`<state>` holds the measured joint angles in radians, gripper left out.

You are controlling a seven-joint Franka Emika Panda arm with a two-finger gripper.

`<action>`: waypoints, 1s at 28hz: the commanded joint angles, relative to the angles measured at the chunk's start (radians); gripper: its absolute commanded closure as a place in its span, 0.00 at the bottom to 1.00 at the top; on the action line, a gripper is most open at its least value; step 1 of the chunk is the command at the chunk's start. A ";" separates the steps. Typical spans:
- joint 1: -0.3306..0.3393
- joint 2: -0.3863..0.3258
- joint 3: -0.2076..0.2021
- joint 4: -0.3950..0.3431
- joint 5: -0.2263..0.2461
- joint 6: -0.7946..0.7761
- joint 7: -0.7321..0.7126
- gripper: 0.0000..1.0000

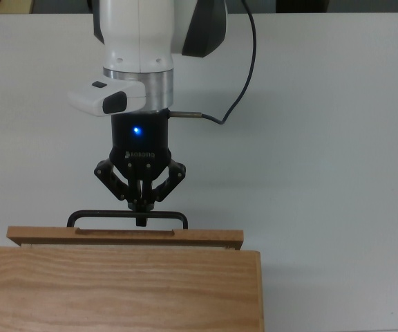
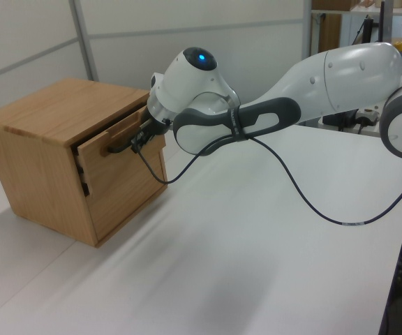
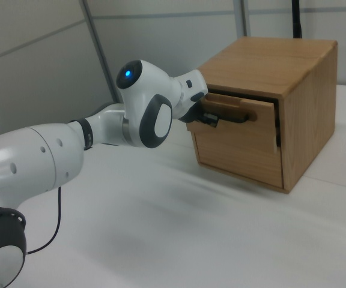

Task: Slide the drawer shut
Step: 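Push the drawer front with the gripper into the wooden cabinet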

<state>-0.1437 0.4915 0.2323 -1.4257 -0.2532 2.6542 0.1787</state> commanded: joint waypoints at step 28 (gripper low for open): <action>-0.030 -0.088 0.015 0.007 -0.023 -0.298 0.016 1.00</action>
<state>-0.1662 0.4941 0.2326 -1.3880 -0.2923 2.5398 0.1791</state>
